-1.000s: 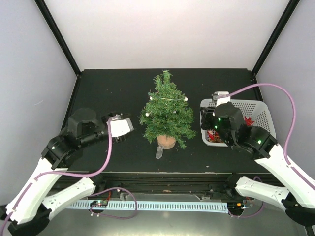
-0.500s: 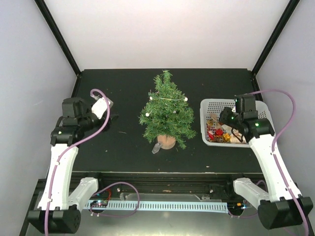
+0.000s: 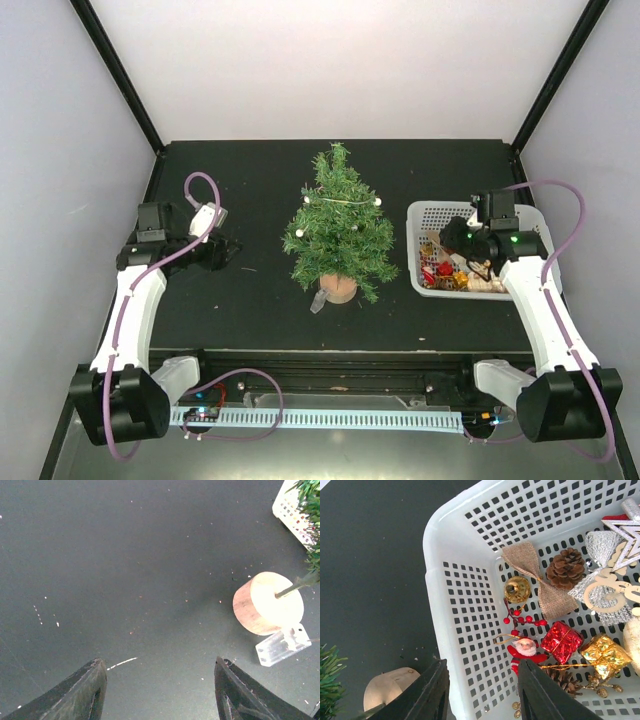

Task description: Decorate the small christmas tree

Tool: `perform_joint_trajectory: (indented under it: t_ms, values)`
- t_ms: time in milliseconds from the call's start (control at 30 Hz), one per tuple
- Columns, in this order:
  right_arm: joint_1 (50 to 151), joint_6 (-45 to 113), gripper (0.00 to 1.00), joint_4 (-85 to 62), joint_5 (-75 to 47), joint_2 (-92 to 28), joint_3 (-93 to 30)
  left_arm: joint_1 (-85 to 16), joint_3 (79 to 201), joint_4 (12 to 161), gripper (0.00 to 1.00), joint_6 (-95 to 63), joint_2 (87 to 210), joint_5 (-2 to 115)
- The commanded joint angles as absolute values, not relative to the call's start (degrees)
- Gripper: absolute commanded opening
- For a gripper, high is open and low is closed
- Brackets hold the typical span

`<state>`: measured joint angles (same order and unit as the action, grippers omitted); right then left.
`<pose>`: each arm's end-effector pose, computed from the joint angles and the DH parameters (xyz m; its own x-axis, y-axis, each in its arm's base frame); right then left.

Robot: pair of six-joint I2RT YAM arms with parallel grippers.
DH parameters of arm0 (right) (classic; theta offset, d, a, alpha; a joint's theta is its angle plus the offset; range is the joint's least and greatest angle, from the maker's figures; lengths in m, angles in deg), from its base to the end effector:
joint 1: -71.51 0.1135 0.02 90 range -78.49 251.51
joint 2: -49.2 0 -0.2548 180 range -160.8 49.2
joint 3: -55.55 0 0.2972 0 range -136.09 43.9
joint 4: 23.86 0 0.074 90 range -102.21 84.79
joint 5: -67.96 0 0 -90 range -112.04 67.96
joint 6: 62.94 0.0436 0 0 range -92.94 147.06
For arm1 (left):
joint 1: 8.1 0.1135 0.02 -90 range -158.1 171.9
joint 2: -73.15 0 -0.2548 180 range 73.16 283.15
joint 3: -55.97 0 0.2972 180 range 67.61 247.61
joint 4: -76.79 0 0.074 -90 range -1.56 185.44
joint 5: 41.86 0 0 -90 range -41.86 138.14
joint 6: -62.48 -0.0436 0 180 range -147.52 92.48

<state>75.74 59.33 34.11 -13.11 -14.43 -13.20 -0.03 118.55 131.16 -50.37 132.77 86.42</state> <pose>0.2723 0.0269 0.2750 -0.7609 0.4726 -0.4446 0.2837 0.8586 0.4270 0.2567 0.0091 0.2641 -0.6074 0.2218 -0.7628 0.5515 0.8088 -0.2040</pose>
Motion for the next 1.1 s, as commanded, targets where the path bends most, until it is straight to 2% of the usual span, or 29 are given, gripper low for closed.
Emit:
perform_joint_trajectory:
  t_ms: [0, 567, 1067]
  values:
    - [76.9, 58.9, 0.40, 33.1, -13.8, -15.2, -13.4, 0.7, 117.8, 129.7, 0.60, -50.0, 134.0, 88.8]
    - [76.8, 69.0, 0.36, 21.9, -18.1, -40.0, -17.4, 1.7, 115.9, 129.3, 0.60, -49.9, 135.0, 89.9]
    - [76.8, 66.2, 0.34, 19.9, -21.8, -48.8, -19.7, 1.8, 116.9, 129.5, 0.60, -49.0, 139.9, 92.4]
